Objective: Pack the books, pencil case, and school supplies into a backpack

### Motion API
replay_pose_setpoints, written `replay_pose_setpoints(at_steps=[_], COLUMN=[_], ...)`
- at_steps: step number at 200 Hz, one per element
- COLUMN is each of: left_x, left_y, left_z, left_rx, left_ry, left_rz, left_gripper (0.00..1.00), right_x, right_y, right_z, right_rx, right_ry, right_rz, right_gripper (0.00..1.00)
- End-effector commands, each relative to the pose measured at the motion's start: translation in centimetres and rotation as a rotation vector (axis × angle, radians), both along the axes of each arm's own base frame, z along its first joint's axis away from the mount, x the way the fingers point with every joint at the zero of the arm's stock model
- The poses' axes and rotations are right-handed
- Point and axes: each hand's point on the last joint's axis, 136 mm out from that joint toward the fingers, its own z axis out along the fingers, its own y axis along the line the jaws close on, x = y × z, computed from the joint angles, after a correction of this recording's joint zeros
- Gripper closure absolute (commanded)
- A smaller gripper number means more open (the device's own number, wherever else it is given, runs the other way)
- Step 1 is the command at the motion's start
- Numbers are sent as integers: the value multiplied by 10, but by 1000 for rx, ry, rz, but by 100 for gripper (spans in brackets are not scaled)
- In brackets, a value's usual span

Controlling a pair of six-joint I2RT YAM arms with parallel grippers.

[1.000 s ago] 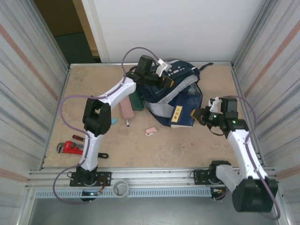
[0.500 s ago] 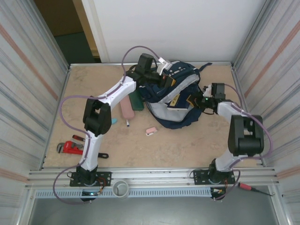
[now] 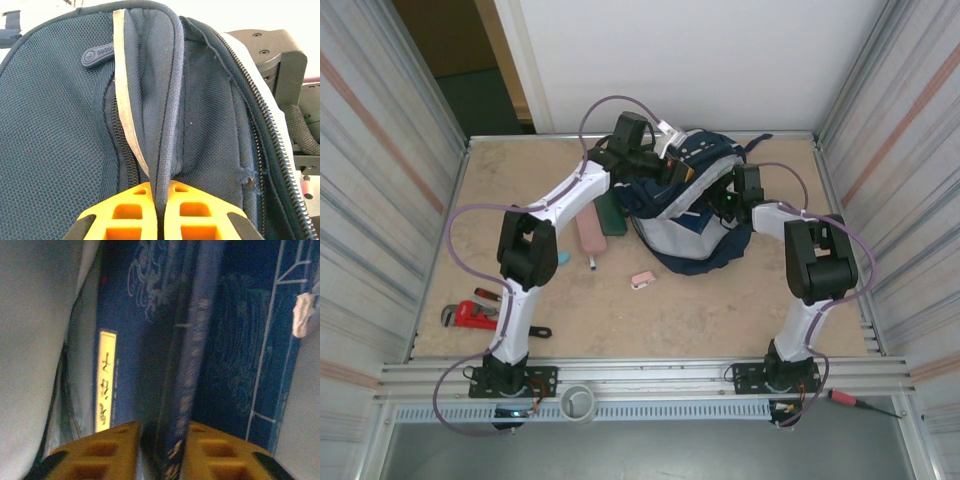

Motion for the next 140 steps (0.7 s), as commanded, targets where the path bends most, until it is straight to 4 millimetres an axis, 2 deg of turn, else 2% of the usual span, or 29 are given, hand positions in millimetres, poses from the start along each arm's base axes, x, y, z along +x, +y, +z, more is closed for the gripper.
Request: replay_pose_setpoints(at_steps=[1,20,36,66,81,113,140], left_x=[-12,-11,-10,-8,-7,-5,-5], left_y=[-11,-10,-10,-9,-9,-11,-13], left_z=[53,54,52,48,45,39,35], left_rx=[-110,-108,-104,-90,-86,-85,-85], left_ry=[-114,-118,-118,-119,-118,-105,-93], left_rz=[-87,-82,-75,-63,-62,-58,-63], left_gripper=[100,100,100,100,100,100,100], right_x=[12,-7,-28,-64,-77,-78,-61], right_y=[0,1,-2,-14,-13,-4,13], right_z=[19,23,23,9,0,-24,-29], right_rx=[-3,-16,-43,-102,-124,-118,-51], right_ry=[-98,-99,-86,-23,-5,45,27], right_rz=[-25,13,30,17,14,19,48], right_gripper=[61,49,44,43,43,50,57])
